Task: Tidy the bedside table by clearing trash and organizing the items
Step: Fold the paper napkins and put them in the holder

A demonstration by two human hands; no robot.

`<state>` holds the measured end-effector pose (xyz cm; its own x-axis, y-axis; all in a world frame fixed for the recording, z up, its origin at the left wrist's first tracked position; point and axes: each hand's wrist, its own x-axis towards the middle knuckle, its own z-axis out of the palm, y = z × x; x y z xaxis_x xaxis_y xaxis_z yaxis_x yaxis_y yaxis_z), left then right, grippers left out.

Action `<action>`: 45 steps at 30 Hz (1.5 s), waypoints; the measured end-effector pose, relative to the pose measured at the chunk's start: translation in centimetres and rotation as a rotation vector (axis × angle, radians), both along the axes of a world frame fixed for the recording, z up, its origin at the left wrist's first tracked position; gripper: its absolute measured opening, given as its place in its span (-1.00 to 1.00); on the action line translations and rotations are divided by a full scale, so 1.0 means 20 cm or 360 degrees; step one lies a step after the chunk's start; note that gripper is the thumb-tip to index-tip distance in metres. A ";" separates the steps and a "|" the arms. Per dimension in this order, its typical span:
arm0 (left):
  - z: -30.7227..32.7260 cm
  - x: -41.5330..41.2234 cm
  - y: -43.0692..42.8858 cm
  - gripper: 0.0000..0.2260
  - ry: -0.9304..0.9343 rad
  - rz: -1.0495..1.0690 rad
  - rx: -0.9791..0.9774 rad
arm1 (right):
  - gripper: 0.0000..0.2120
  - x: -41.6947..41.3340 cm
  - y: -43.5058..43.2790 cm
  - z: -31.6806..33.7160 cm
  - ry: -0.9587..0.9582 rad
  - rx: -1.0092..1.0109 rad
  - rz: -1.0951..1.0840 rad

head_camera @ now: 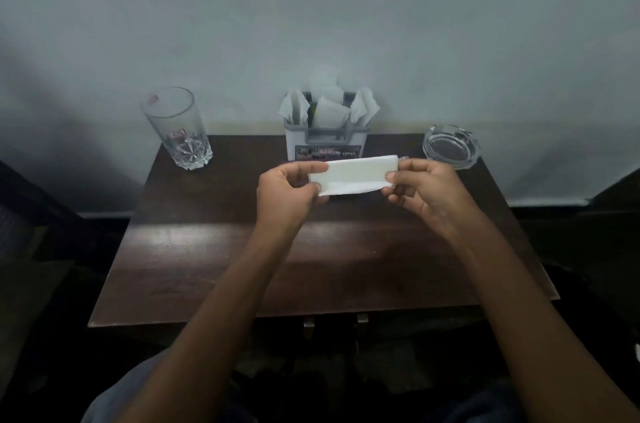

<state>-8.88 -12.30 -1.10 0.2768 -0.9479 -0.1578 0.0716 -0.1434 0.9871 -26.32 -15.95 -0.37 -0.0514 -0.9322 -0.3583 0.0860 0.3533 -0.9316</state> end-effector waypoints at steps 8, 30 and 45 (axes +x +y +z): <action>-0.02 0.08 -0.03 -0.69 -0.0132 0.0133 0.0023 | -0.89 0.08 -0.03 0.03 0.0283 -0.0308 -0.0203; 0.02 0.08 -0.03 -0.71 -0.0159 0.0071 0.0102 | -0.75 0.37 -0.52 0.33 0.2186 -0.1248 0.0662; -0.03 0.05 -0.05 -0.73 -0.0055 -0.0005 0.0130 | -0.73 0.33 -0.52 0.24 0.1883 -0.0937 0.0762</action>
<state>-7.89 -13.25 -1.64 0.2806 -0.9331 -0.2251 0.0370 -0.2238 0.9739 -19.63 -26.39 4.44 0.3170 -0.9412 0.1171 -0.8585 -0.3372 -0.3864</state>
